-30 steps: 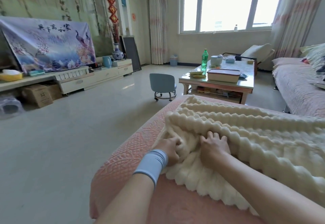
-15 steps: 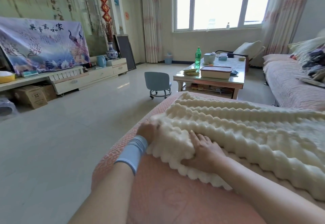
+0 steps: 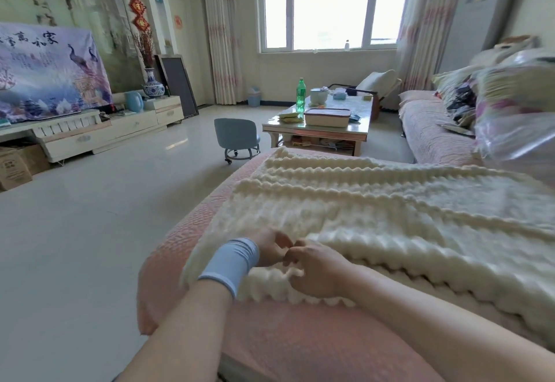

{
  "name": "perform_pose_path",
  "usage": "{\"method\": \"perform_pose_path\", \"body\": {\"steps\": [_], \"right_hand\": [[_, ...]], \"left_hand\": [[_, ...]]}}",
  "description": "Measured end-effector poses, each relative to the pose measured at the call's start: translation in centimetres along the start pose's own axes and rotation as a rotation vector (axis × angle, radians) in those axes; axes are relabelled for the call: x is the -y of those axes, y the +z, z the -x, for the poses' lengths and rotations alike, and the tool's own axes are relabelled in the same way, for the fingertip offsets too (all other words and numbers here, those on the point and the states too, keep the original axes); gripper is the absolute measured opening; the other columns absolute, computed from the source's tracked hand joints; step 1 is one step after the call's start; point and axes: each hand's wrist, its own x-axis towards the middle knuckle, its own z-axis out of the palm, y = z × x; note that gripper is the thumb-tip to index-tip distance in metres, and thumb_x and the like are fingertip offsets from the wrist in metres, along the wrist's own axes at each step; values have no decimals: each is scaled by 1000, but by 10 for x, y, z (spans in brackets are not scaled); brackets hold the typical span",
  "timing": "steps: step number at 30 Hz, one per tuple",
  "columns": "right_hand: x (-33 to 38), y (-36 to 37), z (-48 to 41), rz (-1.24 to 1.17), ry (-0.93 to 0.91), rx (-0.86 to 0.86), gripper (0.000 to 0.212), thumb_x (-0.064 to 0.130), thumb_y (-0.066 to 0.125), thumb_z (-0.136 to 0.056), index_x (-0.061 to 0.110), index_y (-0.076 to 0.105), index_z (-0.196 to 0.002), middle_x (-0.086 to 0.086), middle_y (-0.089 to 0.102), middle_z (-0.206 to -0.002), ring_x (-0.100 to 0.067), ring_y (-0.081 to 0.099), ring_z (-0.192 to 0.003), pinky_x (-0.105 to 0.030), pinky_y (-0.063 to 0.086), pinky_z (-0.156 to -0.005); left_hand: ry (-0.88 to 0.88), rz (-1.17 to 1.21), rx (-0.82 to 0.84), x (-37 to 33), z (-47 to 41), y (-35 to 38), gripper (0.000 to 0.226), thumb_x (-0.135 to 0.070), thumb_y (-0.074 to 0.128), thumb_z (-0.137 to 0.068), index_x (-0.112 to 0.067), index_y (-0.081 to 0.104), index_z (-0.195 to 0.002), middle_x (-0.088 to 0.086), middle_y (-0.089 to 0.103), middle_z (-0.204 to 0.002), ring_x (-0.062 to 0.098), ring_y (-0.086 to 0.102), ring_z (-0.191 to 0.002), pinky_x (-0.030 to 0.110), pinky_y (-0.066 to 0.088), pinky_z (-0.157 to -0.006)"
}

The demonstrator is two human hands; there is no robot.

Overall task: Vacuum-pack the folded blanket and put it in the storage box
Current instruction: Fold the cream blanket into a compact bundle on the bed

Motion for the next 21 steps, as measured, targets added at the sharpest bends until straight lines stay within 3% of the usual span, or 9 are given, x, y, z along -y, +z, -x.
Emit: {"method": "perform_pose_path", "body": {"steps": [3, 6, 8, 10, 13, 16, 18, 21], "right_hand": [[-49, -8, 32, 181, 142, -60, 37, 38, 46, -87, 29, 56, -122, 4, 54, -119, -20, 54, -112, -30, 42, -86], [-87, -15, 61, 289, 289, -59, 42, 42, 43, -90, 25, 54, -126, 0, 51, -125, -22, 47, -121, -36, 40, -95], [-98, -14, 75, 332, 365, -81, 43, 45, 43, -88, 22, 54, -122, -2, 48, -123, -23, 45, -119, -37, 39, -92], [-104, -9, 90, 352, 477, -87, 44, 48, 47, -85, 20, 53, -117, -4, 42, -124, -25, 40, -120, -38, 42, -90], [-107, -1, 105, 312, 590, 49, 44, 40, 56, -86, 18, 51, -123, -8, 34, -128, -29, 32, -126, -40, 44, -93], [-105, -1, 114, 327, 526, -13, 28, 17, 49, -95, 12, 55, -121, -10, 45, -128, -30, 40, -126, -42, 44, -95], [-101, -9, 119, 330, 442, -141, 25, 12, 43, -97, 11, 56, -118, -9, 54, -125, -28, 50, -121, -38, 46, -92], [-94, -26, 136, 364, 263, -351, 21, 15, 43, -98, 11, 55, -114, -8, 57, -118, -27, 56, -109, -40, 49, -79]], "left_hand": [[14, -201, 187, -18, -11, 33, 75, -54, 78, -62, -49, 48, -130, -9, 45, -133, 21, 53, -116, 36, 48, -96], [103, -555, 107, -24, -18, 49, 94, -68, 78, -56, -49, 36, -138, -11, 34, -143, 22, 40, -129, 34, 39, -105], [231, -663, -7, -29, -19, 57, 88, -77, 68, -57, -43, 45, -134, -7, 29, -144, 22, 28, -134, 34, 31, -111], [358, -647, -127, -38, -22, 65, 79, -85, 54, -62, -36, 56, -124, -7, 33, -132, 19, 28, -125, 35, 31, -109], [423, -583, -187, -57, -28, 76, 65, -76, 50, -75, -34, 56, -125, -7, 36, -127, 18, 31, -123, 35, 29, -108], [417, -611, -114, -79, -31, 88, 42, -54, 59, -83, -28, 67, -115, -4, 51, -125, 19, 44, -117, 33, 39, -102], [374, -543, -89, -90, -33, 86, 21, -34, 61, -86, -18, 71, -97, 1, 60, -108, 19, 53, -99, 30, 46, -88], [332, -418, 23, -99, -28, 56, 16, -25, 64, -87, -15, 54, -79, 3, 53, -81, 19, 46, -75, 26, 37, -66]]}}
